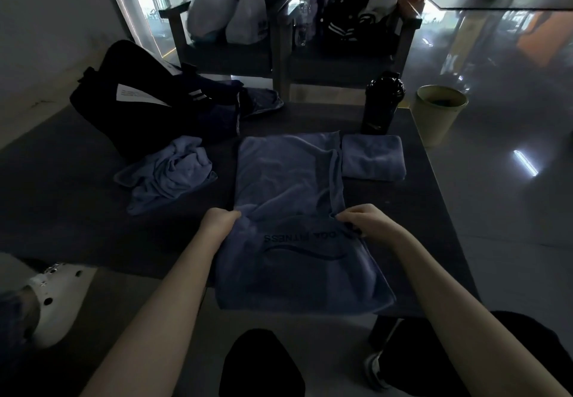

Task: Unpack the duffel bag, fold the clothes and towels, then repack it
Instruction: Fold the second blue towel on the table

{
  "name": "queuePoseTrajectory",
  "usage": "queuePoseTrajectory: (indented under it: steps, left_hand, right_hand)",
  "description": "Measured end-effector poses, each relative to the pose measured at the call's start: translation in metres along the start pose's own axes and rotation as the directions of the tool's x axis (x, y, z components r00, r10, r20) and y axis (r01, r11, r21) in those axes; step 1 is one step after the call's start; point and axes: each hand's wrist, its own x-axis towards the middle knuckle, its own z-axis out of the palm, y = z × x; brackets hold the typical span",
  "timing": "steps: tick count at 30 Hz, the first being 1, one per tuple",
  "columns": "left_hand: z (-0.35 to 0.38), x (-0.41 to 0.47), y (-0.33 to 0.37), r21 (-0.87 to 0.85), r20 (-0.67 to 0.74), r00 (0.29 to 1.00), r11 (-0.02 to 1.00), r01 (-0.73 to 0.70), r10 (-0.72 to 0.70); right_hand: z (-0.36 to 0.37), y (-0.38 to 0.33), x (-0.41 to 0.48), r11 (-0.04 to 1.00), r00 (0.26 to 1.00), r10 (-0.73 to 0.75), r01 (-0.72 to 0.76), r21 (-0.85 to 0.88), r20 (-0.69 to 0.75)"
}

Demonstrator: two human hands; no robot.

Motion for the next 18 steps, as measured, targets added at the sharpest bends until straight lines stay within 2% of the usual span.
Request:
queuePoseTrajectory:
  steps: [5, 10, 11, 14, 18]
  left_hand:
    - [-0.002, 0.000, -0.002, 0.049, -0.026, 0.999, 0.998, -0.045, 0.046]
    - [0.002, 0.000, -0.007, 0.128, -0.060, 0.993, 0.988, -0.091, 0.099]
    - [0.003, 0.000, -0.008, 0.152, -0.070, 0.991, 0.983, -0.106, 0.118]
    - [0.004, 0.000, -0.011, 0.230, -0.124, 0.979, 0.965, -0.130, 0.161]
    - [0.002, 0.002, -0.009, 0.312, -0.150, 0.964, 0.936, -0.164, 0.219]
  right_hand:
    - [-0.008, 0.011, -0.005, 0.988, 0.994, -0.103, 0.108, -0.112, 0.046]
    - [-0.009, 0.010, -0.013, 0.952, 0.989, -0.120, 0.139, -0.273, 0.084]
    - [-0.008, 0.012, -0.013, 0.938, 0.990, -0.134, 0.143, -0.314, 0.052]
    - [-0.006, 0.020, -0.014, 0.921, 0.961, -0.211, 0.133, -0.366, -0.182]
    - [-0.008, 0.027, -0.015, 0.962, 0.917, -0.177, 0.085, -0.258, -0.357]
